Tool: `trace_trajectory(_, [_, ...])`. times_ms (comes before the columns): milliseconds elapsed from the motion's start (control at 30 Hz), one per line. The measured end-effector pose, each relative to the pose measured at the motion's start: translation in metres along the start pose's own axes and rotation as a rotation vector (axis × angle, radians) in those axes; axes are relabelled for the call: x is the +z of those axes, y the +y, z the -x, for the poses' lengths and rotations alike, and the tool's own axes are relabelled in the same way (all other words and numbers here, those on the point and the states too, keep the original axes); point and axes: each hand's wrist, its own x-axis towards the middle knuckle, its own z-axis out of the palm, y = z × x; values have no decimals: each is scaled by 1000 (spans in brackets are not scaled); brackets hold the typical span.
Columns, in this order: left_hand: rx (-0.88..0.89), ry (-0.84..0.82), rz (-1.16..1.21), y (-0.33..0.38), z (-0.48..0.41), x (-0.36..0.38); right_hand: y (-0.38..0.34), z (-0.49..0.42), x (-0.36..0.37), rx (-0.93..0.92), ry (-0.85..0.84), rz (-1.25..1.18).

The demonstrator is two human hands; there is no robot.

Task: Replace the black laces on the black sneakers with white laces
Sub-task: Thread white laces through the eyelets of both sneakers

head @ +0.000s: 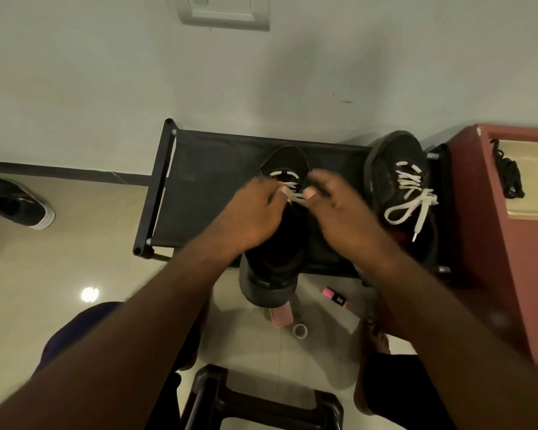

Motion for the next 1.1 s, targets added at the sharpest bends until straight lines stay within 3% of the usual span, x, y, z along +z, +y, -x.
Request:
trace_trajectory(100, [-5, -68, -43, 3, 7, 8, -1, 12, 16, -70, -142, 143])
trace_trajectory(200, [-15, 58, -133, 8, 24, 2, -3, 27, 4, -121, -124, 261])
trace_trajectory(267, [23, 156, -212, 18, 41, 0, -1, 38, -12, -189, -53, 369])
trace_trajectory(367, [89, 191, -324, 37, 71, 1, -1, 60, -40, -225, 190, 466])
trace_trajectory(467, [89, 47, -440, 45, 90, 7, 5, 83, -59, -76, 340, 567])
trace_trajectory(567, [10, -87, -565, 44, 97, 15, 20, 102, -59, 182, 241, 837])
trace_trajectory(667, [1, -121, -650, 41, 98, 22, 37, 101, -50, 275, 143, 761])
trace_trajectory(800, [34, -111, -540, 41, 99, 21, 42, 89, -48, 215, 188, 708])
trace_trajectory(1100, [60, 117, -430, 24, 110, 24, 28, 100, -11, 11, 217, 568])
